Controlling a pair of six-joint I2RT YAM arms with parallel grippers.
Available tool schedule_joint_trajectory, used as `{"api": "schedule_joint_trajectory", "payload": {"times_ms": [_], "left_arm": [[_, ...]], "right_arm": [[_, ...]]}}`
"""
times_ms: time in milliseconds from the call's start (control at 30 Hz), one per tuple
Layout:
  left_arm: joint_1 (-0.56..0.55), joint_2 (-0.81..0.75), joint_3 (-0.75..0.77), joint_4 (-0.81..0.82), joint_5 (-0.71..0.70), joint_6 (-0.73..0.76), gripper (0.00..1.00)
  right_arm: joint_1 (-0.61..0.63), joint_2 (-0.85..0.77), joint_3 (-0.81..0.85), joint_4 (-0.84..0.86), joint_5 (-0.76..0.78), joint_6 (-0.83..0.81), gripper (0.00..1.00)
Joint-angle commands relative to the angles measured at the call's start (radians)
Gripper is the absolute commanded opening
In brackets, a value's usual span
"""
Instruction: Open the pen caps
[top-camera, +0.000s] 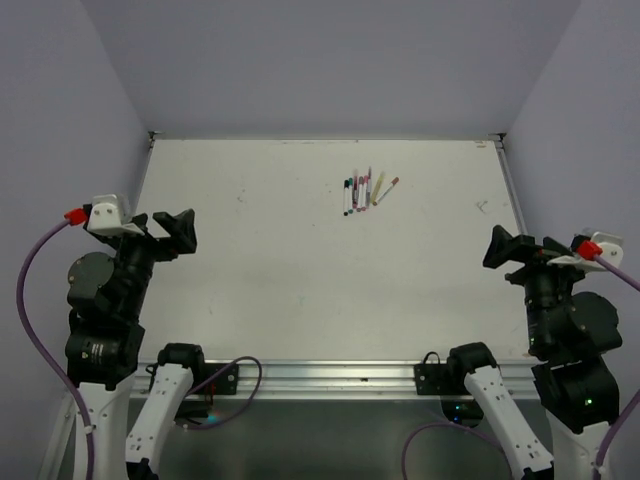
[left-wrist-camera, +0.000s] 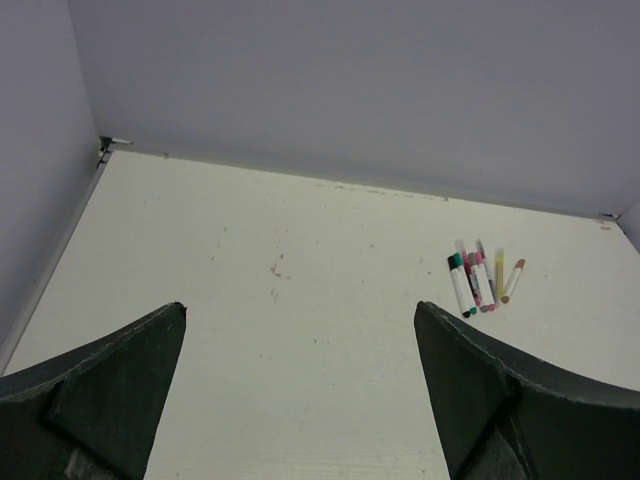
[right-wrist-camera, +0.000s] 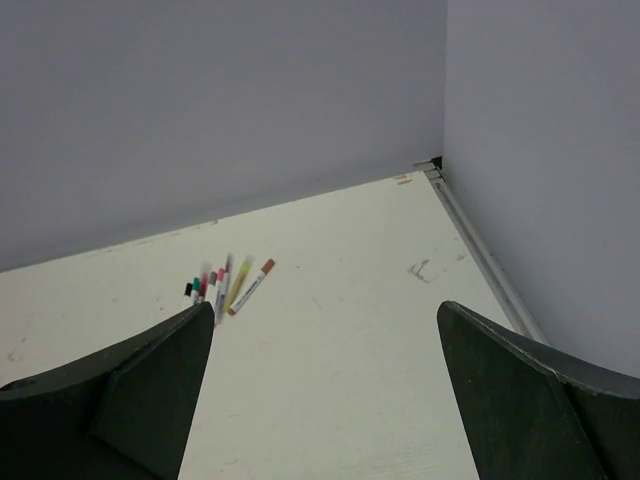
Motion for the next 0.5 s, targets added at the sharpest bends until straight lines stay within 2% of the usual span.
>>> {"api": "schedule_joint_trajectory", "payload": {"times_ms": [0,233,300,467], "left_arm": [[-0.006,0.016,-0.037,0.048,0.019,-0.024,1.00],[-0.006,0.053,-0.178,0.111,0.067,-0.055,1.00],[-0.006,0.080,-0.200,0.122,0.071,-0.056,1.00],[-0.006,0.162,-0.266,0.148,0.087,-0.064,1.00]], "right_arm": [[0.005,0.035,-0.007,0.032,0.046,0.027,0.98],[0.005,0.176,-0.002,-0.003,0.023,0.172,0.99],[0.005,0.262,0.010,-0.037,0.038,0.252,0.99],[0.005,0.504,0.068,-0.029,-0.044,0.280,0.98]]}}
